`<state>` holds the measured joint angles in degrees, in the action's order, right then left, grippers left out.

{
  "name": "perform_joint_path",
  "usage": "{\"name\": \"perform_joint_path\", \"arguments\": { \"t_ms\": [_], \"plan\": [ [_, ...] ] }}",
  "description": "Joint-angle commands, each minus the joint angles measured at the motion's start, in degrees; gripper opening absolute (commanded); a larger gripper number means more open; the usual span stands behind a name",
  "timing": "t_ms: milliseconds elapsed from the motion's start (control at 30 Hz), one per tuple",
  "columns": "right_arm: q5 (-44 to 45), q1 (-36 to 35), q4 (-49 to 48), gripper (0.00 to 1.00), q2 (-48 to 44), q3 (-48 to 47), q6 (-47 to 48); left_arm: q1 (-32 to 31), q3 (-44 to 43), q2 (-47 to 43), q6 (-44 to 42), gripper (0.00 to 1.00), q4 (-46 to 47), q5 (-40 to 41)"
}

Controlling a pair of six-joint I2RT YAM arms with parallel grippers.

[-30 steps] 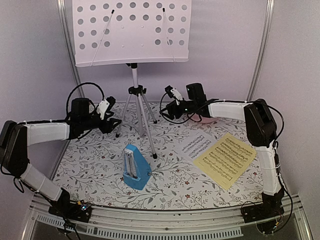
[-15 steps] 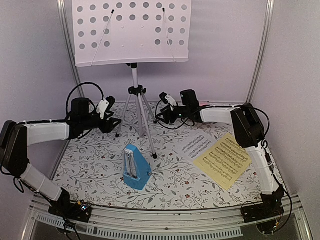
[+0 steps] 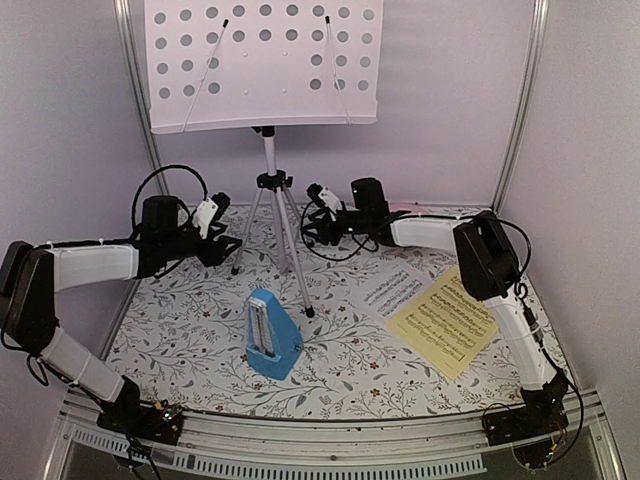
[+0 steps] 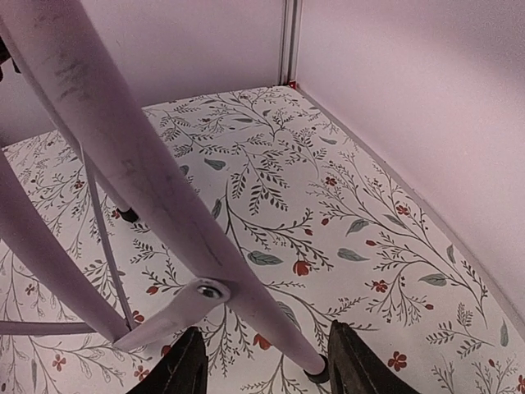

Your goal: Set up the instrument practice props

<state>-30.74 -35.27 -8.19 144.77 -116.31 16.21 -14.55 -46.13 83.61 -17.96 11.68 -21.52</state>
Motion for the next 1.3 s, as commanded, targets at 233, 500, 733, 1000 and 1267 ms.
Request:
{"name": "perform_joint_path", "arguments": {
  "t_ms": [233, 500, 733, 1000, 1267],
  "plan": [
    [-0.18, -1.56, -3.77, 0.46, 2.94, -3.0, 1.93, 1.18, -1.36, -1.19, -0.57, 0.62, -0.64, 0.41],
    [0.26, -1.57, -4.97, 0.39, 3.75, -3.92, 1.99, 1.38, -0.9, -2.27, -1.61, 0.62, -1.93, 1.3],
    [-0.22, -1.56, -4.52, 0.25, 2.77, -2.7, 2.1, 1.39, -1.06, -0.27, -4.86, 0.6, -1.31, 0.6],
    [0.31, -1.57, -5.06, 0.35, 2.95, -2.64, 1.91, 1.46, -4.07, 6.16, -9.41, 0.58, 0.42, -0.82],
    [0.6, -1.56, -5.17, 0.23, 3.13, -3.02, 1.9, 1.37, -12.19, 14.1, -12.25, 0.5, -2.05, -2.44]
  ]
}}
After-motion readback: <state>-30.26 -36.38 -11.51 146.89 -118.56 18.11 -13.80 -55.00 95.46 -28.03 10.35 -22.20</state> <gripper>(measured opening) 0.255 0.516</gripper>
